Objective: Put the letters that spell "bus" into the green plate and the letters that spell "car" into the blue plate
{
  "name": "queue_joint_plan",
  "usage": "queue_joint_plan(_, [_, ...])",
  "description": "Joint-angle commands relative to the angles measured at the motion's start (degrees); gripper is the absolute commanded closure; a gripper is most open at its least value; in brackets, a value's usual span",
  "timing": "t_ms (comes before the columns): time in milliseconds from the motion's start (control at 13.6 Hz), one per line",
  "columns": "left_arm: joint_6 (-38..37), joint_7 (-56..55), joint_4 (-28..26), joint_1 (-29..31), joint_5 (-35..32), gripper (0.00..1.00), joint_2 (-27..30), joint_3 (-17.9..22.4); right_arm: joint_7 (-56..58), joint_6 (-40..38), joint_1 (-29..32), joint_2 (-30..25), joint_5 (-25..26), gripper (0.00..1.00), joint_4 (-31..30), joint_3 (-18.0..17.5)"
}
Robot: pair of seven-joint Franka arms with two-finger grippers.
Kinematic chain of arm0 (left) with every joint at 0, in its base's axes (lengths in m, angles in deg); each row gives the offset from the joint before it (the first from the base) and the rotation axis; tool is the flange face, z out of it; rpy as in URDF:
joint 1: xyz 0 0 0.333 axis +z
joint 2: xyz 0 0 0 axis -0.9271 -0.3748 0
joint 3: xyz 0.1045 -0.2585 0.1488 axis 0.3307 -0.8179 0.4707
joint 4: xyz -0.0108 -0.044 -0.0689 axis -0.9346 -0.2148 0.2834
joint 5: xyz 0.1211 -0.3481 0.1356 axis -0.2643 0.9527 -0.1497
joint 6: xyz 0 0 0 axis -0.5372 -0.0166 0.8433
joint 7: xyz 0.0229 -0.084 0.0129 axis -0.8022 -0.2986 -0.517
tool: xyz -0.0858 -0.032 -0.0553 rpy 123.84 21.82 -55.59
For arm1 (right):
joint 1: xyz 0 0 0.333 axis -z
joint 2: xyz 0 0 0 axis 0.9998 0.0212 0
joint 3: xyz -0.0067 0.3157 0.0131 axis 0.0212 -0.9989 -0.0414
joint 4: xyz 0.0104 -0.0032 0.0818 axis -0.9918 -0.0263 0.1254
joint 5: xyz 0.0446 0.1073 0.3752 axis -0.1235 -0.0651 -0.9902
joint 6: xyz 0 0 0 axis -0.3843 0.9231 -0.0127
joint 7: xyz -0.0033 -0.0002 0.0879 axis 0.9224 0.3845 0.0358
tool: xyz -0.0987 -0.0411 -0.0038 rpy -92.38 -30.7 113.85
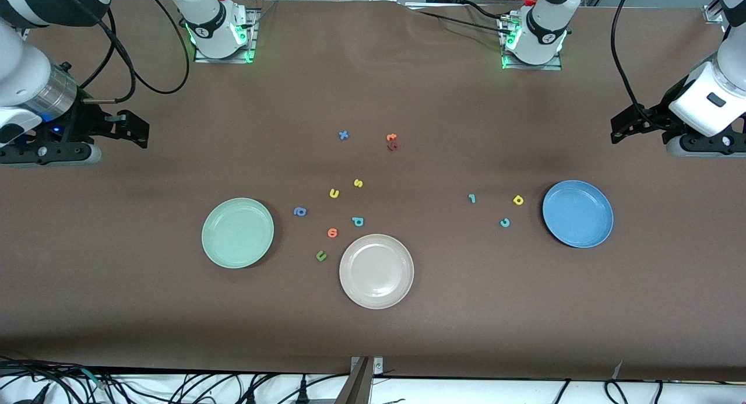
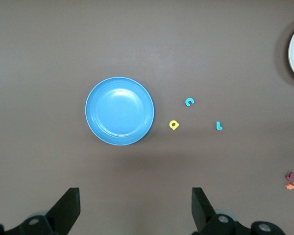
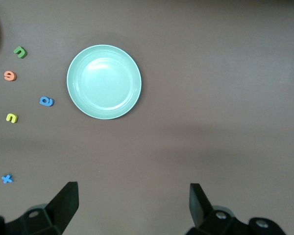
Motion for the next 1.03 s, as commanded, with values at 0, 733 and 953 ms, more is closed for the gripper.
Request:
queue_joint_plan(0, [-1.06,-0.55,1.14,-0.08,-1.0,0.0,0.02,-0.23,0.31,-0.9,-0.41,-0.53,-0.21,0.0,0.05,0.04])
queue_joint_plan(733, [-0.53,-0.11,1.06,-0.34,-0.82,0.0,-2.08,-0.31,-3.8,5.58,-6.11,2.89,-1.79,0.0,-2.93,-0.04])
queue_joint_plan(953, [-0.19,0.07,1.06,-0.52,-0.04,0.0,-4.8,-1.28,-15.83,11.13,-9.45,5.44,-1.79,0.0,-4.0,-0.22])
